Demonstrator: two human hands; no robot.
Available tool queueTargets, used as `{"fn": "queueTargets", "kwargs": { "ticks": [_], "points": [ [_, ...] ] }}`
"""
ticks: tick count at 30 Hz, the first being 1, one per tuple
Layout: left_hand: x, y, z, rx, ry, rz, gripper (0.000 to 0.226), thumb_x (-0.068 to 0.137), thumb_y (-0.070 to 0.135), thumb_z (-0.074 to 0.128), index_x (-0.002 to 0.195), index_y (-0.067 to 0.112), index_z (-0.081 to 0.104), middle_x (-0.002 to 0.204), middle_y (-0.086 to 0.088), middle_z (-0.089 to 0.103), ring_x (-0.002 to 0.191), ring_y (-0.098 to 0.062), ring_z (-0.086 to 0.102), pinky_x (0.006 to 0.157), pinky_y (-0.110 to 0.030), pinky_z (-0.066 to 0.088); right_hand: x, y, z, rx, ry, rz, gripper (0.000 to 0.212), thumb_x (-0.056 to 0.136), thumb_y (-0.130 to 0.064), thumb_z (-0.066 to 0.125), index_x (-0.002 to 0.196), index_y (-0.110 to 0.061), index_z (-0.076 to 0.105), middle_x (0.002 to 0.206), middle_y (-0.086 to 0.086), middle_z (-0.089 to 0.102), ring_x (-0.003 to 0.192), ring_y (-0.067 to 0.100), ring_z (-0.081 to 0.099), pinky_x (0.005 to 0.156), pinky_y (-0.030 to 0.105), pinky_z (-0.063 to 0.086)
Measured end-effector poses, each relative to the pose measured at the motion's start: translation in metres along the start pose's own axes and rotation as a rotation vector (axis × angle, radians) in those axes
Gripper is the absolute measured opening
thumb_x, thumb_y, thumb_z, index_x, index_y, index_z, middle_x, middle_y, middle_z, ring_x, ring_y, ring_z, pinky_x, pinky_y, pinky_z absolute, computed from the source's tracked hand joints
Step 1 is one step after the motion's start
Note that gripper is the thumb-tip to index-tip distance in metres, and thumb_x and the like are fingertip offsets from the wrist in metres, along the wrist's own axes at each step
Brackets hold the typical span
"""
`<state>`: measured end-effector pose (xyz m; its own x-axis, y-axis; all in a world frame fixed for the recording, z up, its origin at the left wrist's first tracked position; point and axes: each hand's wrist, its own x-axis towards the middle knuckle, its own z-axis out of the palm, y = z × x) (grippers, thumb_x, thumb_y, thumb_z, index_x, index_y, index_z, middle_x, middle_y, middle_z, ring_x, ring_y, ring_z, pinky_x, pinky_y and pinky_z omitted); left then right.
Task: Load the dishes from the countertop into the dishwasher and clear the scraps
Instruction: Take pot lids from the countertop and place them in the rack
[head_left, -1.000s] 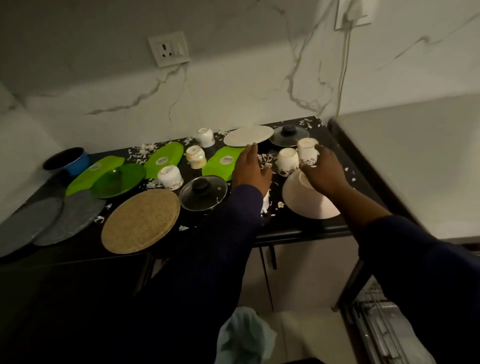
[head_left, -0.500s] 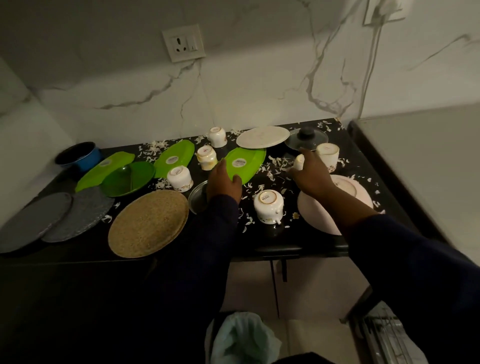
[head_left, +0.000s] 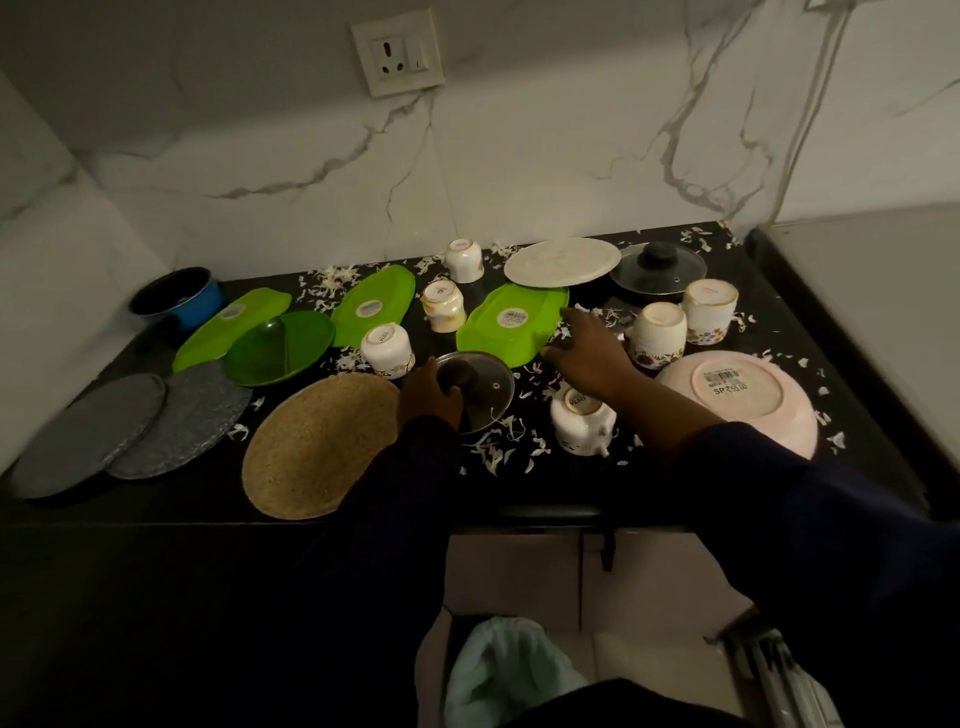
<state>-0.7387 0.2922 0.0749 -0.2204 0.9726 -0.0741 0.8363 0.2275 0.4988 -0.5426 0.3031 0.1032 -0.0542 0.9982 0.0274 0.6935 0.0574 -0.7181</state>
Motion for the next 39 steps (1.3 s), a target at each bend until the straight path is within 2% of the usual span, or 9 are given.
{"fn": "queueTargets", "kwargs": {
  "ticks": [5,8,14,21,29,31,33,36,39],
  "points": [
    [0.015,-0.008,0.013,-0.08,-0.004,0.1,0.065,0.084,0.027,0.061,0.14,0.011,0.034,0.142,-0.014,0.04,0.133,-0.029,0.035,0.11,-0.035,0.024,-0.002,-0.003,0.004,-0.047,-0.021,0.025,0.066,0.085,-0.022,0.063,0.142,-0.005,0.034,0.143,0.015,0.041,0.129,0.028,0.042,0.101,0.032,0.036],
    [0.029,-0.01,0.021,-0.011,0.001,0.153,0.068,0.08,0.037,0.064,0.138,0.016,0.037,0.139,-0.012,0.046,0.129,-0.03,0.041,0.108,-0.037,0.029,-0.007,-0.001,0.001,-0.093,0.012,0.036,0.063,0.087,-0.022,0.061,0.142,-0.007,0.034,0.145,0.013,0.038,0.131,0.027,0.039,0.101,0.03,0.034],
    [0.039,-0.011,0.031,0.019,0.144,0.166,0.052,0.079,0.039,0.063,0.125,0.016,0.052,0.123,-0.015,0.058,0.117,-0.034,0.049,0.1,-0.04,0.036,-0.01,-0.004,-0.011,-0.116,0.102,0.054,0.054,0.088,-0.019,0.059,0.138,-0.008,0.04,0.14,0.015,0.046,0.128,0.029,0.044,0.098,0.032,0.036],
    [0.029,-0.003,0.019,-0.226,0.393,0.144,0.055,0.086,0.035,0.057,0.132,0.008,0.042,0.13,-0.019,0.048,0.122,-0.034,0.041,0.104,-0.039,0.025,-0.008,-0.023,-0.003,-0.096,0.106,0.049,0.057,0.089,-0.026,0.06,0.139,-0.006,0.041,0.138,0.014,0.049,0.126,0.028,0.047,0.099,0.032,0.038],
    [0.011,0.027,-0.004,-0.489,0.471,0.259,0.06,0.085,0.041,0.055,0.131,0.006,0.042,0.13,-0.022,0.042,0.121,-0.036,0.039,0.102,-0.04,0.031,-0.012,-0.05,0.008,0.103,-0.024,0.063,0.068,0.086,-0.033,0.065,0.142,-0.009,0.035,0.139,0.011,0.048,0.125,0.026,0.049,0.103,0.038,0.041],
    [0.007,0.031,-0.005,-0.49,0.479,0.293,0.066,0.082,0.051,0.049,0.13,0.006,0.043,0.129,-0.022,0.043,0.12,-0.036,0.04,0.102,-0.043,0.032,-0.015,-0.054,0.007,0.174,-0.028,0.074,0.06,0.087,-0.031,0.064,0.138,-0.011,0.04,0.131,0.01,0.056,0.116,0.024,0.056,0.097,0.036,0.046],
    [0.002,0.034,-0.005,-0.499,0.47,0.297,0.063,0.083,0.049,0.052,0.13,0.007,0.043,0.131,-0.021,0.043,0.121,-0.035,0.039,0.104,-0.043,0.032,-0.02,-0.057,0.007,0.284,-0.025,0.09,0.046,0.087,-0.024,0.064,0.129,-0.01,0.048,0.112,0.011,0.064,0.094,0.021,0.063,0.085,0.034,0.05],
    [-0.007,0.041,-0.005,-0.529,0.454,0.307,0.056,0.085,0.039,0.058,0.128,0.006,0.045,0.13,-0.022,0.043,0.122,-0.035,0.039,0.105,-0.043,0.032,-0.029,-0.057,0.005,0.558,0.001,0.119,0.012,0.088,-0.008,0.06,0.098,-0.014,0.054,0.086,0.01,0.064,0.072,0.016,0.061,0.067,0.029,0.048],
    [-0.016,0.049,-0.006,-0.528,0.446,0.336,0.056,0.083,0.042,0.059,0.125,0.005,0.048,0.128,-0.021,0.046,0.119,-0.035,0.042,0.102,-0.043,0.034,-0.038,-0.056,-0.005,0.685,0.042,0.135,0.016,0.09,0.0,0.054,0.086,-0.015,0.05,0.077,0.004,0.062,0.069,0.016,0.062,0.066,0.029,0.047]
  ]
}}
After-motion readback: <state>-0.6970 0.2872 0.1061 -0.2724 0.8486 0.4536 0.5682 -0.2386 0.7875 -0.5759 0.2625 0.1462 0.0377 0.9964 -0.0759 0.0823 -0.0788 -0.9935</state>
